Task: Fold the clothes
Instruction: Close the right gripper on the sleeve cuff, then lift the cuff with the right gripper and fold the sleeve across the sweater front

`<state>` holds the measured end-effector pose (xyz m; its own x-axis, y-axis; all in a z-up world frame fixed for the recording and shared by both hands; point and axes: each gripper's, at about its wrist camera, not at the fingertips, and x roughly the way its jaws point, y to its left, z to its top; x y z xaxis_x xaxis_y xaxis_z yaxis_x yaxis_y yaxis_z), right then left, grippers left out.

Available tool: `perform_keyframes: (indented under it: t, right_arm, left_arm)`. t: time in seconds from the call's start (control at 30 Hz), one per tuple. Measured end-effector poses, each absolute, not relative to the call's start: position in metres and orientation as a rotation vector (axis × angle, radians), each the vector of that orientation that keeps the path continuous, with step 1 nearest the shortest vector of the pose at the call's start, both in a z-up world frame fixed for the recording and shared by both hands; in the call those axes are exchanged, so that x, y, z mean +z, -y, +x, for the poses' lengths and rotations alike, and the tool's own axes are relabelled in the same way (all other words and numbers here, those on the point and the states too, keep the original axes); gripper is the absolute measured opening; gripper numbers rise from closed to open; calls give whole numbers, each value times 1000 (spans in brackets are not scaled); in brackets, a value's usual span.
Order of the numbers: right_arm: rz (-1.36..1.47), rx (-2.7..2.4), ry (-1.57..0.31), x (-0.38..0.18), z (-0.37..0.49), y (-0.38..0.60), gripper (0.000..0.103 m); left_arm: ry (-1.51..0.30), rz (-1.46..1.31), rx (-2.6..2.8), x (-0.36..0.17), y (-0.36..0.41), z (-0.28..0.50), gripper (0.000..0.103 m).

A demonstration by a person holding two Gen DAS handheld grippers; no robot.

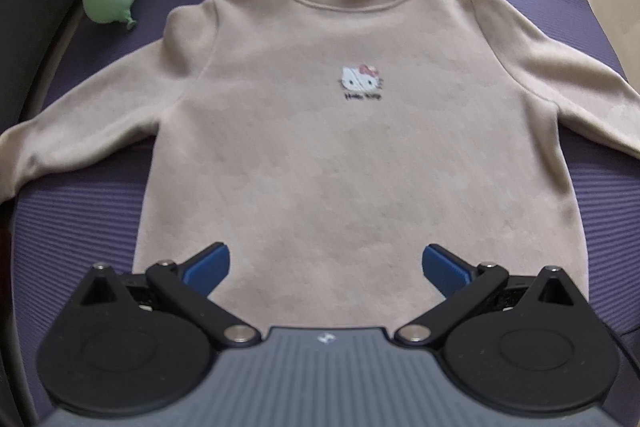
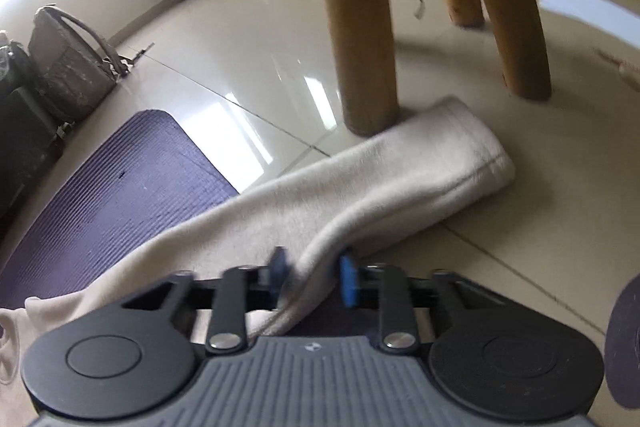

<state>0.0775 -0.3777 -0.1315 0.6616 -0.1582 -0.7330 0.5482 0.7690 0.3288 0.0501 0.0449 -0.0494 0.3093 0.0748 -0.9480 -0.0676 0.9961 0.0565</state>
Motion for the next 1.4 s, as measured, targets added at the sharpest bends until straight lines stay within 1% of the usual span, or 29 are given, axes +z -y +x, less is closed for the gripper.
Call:
perform_keyframes:
  t: [0.17, 0.37, 0.5, 0.67, 0.8, 0.97, 1.03, 1.1, 1.13, 1.27, 1.4]
  right_arm:
    - [466, -362, -674, -111, 82, 358, 12]
    - [334, -202, -614, -83, 94, 315, 11]
    - [237, -48, -590, -65, 101, 271, 10]
    - [125, 152, -596, -53, 98, 206, 9]
    - [27, 288, -613, -54, 85, 162, 8]
    - [-97, 431, -663, -60, 62, 120, 8]
    - [-148, 440, -675, -62, 57, 109, 13]
    - [-225, 436, -657, -61, 54, 100, 29]
    - [-266, 433, -644, -61, 53, 96, 30]
    - [-426, 442, -590, -68, 40, 89, 30]
    - [-488, 476, -585, -73, 46, 87, 30]
  left_arm:
    - [-1239, 6, 64, -53, -53, 58, 103]
    - [-1197, -18, 12, -53, -62, 68, 103]
    - [-1170, -119, -75, -49, -71, 78, 103]
    - [-1137, -214, -195, -52, -77, 85, 103]
    - [-1114, -325, -249, -61, -89, 89, 102]
    - [-1120, -347, -220, -72, -100, 96, 102]
    - [-1124, -356, -201, -75, -105, 98, 102]
    - [-1129, -366, -184, -77, -109, 99, 102]
    - [-1132, -369, -177, -78, -110, 100, 102]
    - [-1132, -366, -171, -78, -111, 104, 102]
    - [-1133, -360, -179, -80, -107, 110, 102]
